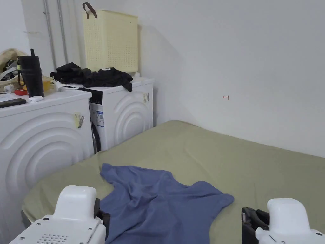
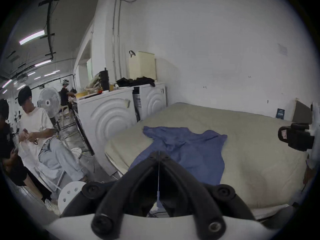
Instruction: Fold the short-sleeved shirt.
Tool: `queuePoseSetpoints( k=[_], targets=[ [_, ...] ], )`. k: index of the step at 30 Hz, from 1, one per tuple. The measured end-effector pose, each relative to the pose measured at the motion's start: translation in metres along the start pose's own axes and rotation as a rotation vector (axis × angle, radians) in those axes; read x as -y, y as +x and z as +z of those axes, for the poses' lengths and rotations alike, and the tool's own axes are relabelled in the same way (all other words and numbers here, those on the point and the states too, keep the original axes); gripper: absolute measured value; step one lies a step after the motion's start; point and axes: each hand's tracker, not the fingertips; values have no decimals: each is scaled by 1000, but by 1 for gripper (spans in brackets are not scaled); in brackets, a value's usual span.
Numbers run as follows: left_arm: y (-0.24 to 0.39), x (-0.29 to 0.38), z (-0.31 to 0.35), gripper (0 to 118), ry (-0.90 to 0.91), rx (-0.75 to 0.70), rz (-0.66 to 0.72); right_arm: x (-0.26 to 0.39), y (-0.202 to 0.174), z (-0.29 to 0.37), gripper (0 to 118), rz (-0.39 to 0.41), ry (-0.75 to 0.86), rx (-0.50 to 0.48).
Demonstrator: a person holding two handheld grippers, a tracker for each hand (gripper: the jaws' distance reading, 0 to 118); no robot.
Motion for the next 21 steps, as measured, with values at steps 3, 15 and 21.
queuePoseSetpoints(
  k=[3, 15, 21],
  targets=[
    [21, -9, -27, 0, -48, 95, -79, 2, 24, 3, 2, -18, -4, 56],
    [136, -106, -280, 0, -520, 503, -286, 22, 124, -3, 2, -151, -99, 238],
    [201, -85, -400, 15, -756, 455, -368, 34, 158, -12, 2, -197, -149, 289]
  ],
)
